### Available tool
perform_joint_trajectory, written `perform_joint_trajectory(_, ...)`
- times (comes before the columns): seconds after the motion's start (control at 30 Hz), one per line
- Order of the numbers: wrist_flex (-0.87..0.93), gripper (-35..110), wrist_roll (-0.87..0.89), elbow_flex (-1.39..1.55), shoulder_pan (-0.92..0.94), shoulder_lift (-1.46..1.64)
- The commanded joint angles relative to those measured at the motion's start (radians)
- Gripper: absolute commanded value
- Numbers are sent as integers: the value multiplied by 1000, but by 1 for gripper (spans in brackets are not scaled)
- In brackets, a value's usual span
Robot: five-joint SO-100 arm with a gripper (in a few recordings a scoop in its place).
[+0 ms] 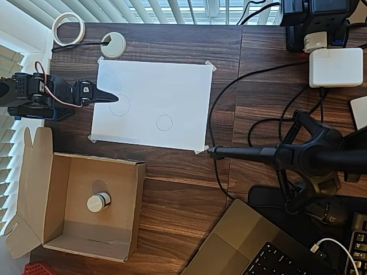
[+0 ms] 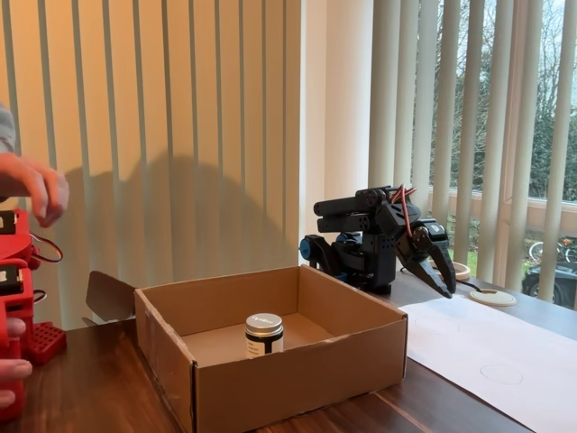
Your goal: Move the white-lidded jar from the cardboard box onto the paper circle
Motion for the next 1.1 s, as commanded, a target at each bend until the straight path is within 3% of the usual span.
perform_joint_trajectory(0.0,8,0,-15,-17,-11,64)
perform_joint_trajectory(0.3,6,1,-26,-17,-20,64)
perform_joint_trajectory(0.53,6,20,-40,-17,-21,64)
perform_joint_trajectory(0.73,-20,27,-164,-63,-17,14)
perform_joint_trajectory(1.07,-183,28,-403,-414,3,-394)
